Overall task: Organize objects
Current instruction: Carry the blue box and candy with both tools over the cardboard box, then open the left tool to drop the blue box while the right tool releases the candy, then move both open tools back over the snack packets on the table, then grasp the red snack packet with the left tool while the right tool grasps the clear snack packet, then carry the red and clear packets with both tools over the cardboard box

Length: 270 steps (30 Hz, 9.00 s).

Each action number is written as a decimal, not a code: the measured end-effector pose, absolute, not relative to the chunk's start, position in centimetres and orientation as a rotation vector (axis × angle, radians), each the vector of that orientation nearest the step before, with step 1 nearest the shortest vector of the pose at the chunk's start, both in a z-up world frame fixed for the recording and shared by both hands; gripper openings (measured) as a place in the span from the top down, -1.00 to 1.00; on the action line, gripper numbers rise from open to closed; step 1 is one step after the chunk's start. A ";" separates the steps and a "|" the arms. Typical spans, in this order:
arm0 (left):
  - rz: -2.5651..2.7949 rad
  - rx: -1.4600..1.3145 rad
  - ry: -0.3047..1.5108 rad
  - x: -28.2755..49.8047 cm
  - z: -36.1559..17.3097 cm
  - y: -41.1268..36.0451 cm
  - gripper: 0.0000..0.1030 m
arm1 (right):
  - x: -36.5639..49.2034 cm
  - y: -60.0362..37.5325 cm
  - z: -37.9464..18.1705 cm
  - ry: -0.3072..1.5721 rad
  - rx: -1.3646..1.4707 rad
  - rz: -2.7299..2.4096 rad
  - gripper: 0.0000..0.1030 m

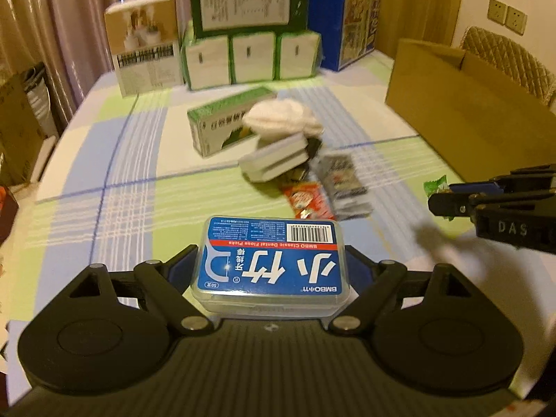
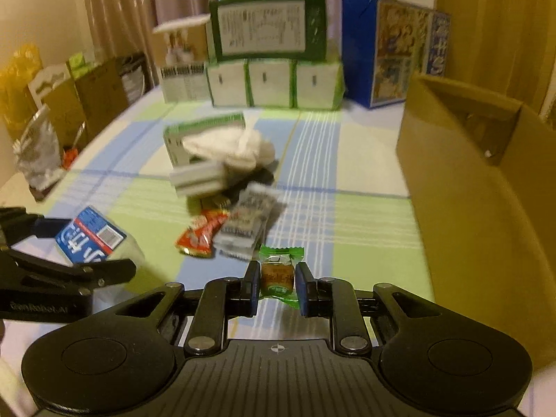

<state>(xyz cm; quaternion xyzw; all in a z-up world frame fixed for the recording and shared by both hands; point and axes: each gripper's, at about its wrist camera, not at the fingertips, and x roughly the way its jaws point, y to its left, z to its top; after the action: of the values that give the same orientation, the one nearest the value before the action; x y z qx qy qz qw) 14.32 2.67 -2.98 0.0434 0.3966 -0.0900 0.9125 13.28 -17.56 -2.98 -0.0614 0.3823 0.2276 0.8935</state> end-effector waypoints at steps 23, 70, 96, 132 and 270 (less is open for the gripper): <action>-0.438 0.099 0.685 11.2 9.4 -17.5 -0.63 | 11.7 -37.7 9.4 0.700 -0.030 0.221 0.64; -0.453 0.118 0.726 17.1 7.1 -22.8 -0.86 | 18.1 -44.8 8.9 0.681 0.108 0.264 -0.24; -0.361 0.099 0.666 9.8 10.0 -17.3 -0.97 | 9.8 -40.9 10.9 0.684 0.019 0.288 -0.69; -0.210 0.019 0.657 5.2 10.5 -6.7 -0.98 | 6.7 -31.3 10.8 0.694 -0.056 0.444 -0.96; -0.117 -0.003 0.815 14.6 -0.9 -2.2 0.51 | 15.8 -19.2 0.1 0.807 -0.089 0.528 0.35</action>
<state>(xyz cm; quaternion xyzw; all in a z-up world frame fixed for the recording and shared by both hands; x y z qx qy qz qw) 14.56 -2.23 -0.85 -0.0015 0.3959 -0.0567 0.9165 15.80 -19.19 0.12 -0.0428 0.3880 0.2538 0.8850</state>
